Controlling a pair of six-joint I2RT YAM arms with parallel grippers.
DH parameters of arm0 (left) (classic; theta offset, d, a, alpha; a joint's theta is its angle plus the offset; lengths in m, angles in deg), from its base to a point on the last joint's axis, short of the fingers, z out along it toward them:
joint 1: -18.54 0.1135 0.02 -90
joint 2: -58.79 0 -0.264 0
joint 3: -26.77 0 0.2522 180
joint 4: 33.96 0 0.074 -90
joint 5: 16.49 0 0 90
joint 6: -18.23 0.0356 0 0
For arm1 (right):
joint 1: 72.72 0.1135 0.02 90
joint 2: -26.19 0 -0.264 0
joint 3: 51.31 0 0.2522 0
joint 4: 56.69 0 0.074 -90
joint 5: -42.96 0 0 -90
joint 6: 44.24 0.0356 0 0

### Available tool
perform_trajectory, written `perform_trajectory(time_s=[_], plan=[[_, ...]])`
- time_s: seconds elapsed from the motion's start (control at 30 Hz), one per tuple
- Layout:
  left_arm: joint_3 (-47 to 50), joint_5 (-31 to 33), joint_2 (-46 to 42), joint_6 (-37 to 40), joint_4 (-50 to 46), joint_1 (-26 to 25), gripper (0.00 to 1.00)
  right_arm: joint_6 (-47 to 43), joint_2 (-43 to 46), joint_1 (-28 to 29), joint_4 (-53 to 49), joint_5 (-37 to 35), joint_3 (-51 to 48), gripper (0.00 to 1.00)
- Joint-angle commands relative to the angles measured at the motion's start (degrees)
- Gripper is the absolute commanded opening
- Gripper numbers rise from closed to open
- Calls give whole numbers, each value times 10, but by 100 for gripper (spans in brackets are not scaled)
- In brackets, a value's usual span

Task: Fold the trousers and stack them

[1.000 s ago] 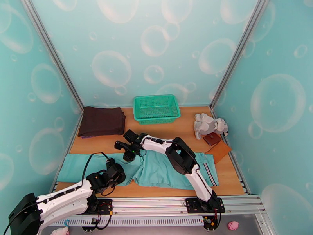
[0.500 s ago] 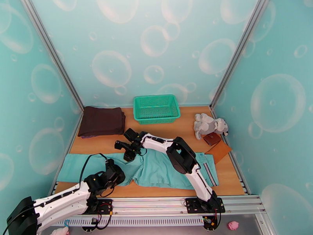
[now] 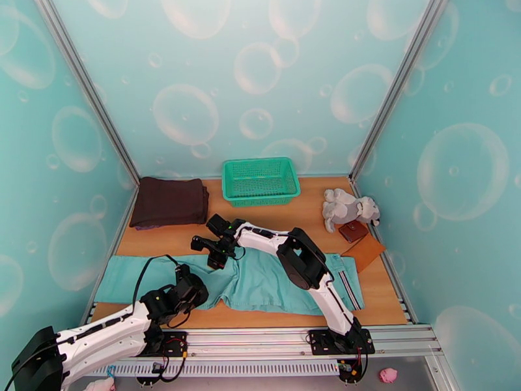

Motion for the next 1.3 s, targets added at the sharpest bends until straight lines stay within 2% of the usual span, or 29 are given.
perform_trajectory(time_s=[0.0,0.2,0.5,0.53,0.57,0.6,0.73,0.97,1.27], plan=[[21,-5,18,0,-63,-6,30,3,5,-6,-5,-13,17,0],[20,-5,24,3,-61,-6,30,22,20,-14,25,-42,23,0],[25,-10,34,4,-49,-6,30,32,30,-28,45,-48,26,0],[24,-9,34,4,-52,-6,30,33,32,-28,47,-49,25,3],[23,-8,35,4,-56,-6,30,32,35,-29,48,-49,22,13],[20,-6,35,2,-61,-6,30,32,39,-30,54,-51,15,19],[16,-4,42,-8,-66,-7,30,27,55,-31,67,-37,-15,29],[2,1,65,-18,-75,-8,30,34,60,-34,87,-16,-41,29],[-5,-16,48,-25,-96,-21,30,26,84,-38,98,5,-70,30]])
